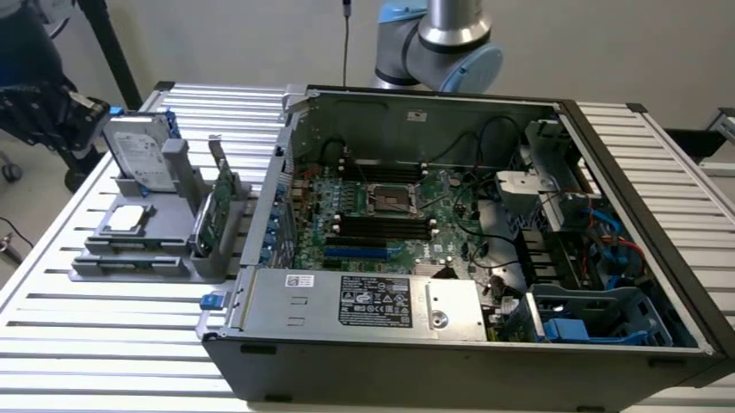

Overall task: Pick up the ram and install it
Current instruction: 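Reach for the ram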

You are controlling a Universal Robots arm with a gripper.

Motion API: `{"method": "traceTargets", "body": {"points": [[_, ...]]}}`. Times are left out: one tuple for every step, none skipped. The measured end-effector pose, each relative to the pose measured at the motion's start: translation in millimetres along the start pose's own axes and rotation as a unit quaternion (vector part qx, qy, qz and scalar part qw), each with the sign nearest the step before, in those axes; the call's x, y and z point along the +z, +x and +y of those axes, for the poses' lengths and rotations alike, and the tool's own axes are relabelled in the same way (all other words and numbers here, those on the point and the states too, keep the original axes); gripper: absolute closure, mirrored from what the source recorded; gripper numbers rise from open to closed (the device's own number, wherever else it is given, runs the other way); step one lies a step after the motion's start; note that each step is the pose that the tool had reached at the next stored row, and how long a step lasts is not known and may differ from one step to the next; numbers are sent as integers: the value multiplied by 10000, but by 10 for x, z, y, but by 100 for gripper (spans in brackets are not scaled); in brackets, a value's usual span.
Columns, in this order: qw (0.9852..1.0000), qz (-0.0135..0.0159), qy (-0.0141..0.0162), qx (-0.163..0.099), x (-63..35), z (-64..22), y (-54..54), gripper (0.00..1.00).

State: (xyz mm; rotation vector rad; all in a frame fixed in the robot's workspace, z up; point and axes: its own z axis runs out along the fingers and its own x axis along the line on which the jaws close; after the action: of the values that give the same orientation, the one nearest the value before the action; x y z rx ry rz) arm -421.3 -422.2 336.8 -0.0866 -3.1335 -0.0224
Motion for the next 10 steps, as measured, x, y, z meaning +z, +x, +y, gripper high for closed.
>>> {"method": "traceTargets", "body": {"points": [[10000, 0, 0, -16, 3, -12, -1, 89], [10000, 1, 0, -32, 4, -22, -1, 89], [10000, 2, 0, -48, 6, -31, -2, 89], [10000, 2, 0, -64, 9, -40, -2, 89], [10000, 2, 1, -78, 10, -48, -3, 89], [10000, 2, 1, -91, 13, -56, -4, 89], [9999, 3, 1, -106, 16, -64, -5, 89], [9999, 2, 0, -120, 20, -70, -8, 89], [9999, 2, 0, -133, 23, -76, -11, 89], [9999, 3, 1, -146, 24, -81, -15, 89]]}}
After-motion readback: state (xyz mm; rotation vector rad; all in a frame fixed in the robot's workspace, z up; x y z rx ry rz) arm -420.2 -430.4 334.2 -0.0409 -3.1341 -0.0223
